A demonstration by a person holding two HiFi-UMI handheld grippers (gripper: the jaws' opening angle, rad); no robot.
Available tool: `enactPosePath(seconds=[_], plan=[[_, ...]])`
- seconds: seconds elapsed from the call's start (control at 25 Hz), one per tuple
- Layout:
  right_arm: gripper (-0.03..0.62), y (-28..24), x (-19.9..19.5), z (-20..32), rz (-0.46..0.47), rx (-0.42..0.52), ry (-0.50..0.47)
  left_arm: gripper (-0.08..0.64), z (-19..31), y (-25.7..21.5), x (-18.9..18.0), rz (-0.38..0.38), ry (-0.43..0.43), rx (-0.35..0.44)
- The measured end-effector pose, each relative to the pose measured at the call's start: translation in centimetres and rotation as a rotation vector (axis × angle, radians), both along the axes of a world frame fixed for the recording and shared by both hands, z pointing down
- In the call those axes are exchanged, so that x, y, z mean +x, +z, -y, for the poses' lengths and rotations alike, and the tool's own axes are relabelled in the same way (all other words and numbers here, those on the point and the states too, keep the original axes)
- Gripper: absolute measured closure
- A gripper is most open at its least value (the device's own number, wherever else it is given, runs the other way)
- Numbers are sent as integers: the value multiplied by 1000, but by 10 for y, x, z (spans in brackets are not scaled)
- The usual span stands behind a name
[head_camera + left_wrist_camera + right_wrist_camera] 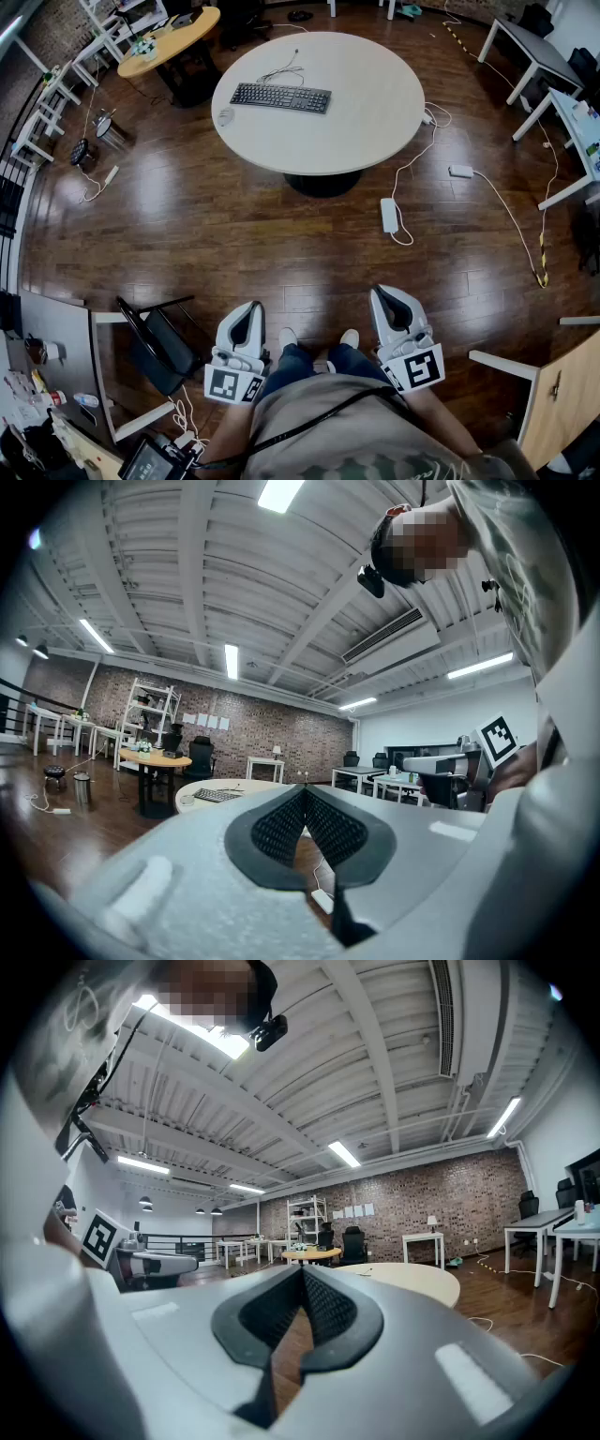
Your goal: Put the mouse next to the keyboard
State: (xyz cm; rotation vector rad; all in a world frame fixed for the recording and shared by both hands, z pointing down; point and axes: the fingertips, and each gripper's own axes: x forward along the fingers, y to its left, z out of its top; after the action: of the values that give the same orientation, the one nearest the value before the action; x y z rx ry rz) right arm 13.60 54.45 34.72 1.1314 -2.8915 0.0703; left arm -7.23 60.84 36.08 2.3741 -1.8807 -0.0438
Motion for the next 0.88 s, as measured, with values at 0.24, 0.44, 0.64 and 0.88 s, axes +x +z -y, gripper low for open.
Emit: enactPosePath(seconds=[0.24,0.44,0.64,0.88], plan=[[588,5,19,0,8,-54,-8,558,-1,2,23,0,-37,11],[588,1,28,12,-8,-6,-13,558,9,6,40,15,-2,-13],[588,7,34,13,-10,-15,-24,558,11,13,42,21,-17,-37],[588,21,41,19,-25,-69,-51,558,20,13,55,33,-24,-34]])
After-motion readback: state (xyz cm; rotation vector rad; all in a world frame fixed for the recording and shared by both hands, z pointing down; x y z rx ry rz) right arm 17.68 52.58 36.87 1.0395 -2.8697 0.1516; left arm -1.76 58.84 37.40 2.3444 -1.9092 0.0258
